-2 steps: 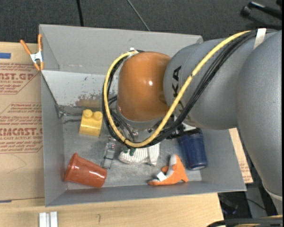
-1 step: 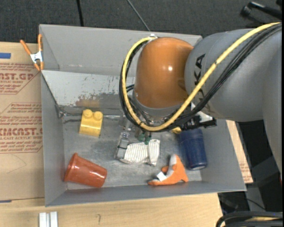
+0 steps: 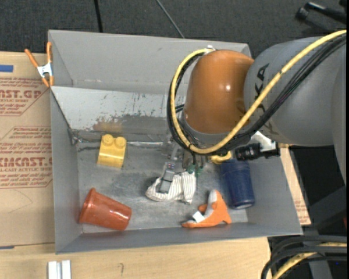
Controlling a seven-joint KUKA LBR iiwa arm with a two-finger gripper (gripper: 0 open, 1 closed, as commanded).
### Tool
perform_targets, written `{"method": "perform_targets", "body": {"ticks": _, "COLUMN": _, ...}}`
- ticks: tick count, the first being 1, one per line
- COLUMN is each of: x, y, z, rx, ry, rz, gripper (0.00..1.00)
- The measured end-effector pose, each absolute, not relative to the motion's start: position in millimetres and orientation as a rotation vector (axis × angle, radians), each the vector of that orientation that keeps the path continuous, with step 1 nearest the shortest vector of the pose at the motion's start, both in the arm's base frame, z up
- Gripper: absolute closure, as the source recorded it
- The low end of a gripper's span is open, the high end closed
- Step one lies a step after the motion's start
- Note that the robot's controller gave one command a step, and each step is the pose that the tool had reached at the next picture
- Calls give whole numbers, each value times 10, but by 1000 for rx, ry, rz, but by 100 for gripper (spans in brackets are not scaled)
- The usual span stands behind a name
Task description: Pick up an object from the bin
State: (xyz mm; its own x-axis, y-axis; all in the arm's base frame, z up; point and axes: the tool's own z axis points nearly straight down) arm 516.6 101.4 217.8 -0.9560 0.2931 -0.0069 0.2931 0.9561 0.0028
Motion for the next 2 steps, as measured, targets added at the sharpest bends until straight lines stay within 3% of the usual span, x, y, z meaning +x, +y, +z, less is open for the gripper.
{"method": "perform_targets", "body": {"ticks": 2, "x": 5065, "y": 644, "z": 1916, "rx": 14, "ry": 3139, "rz": 1, "gripper": 0}}
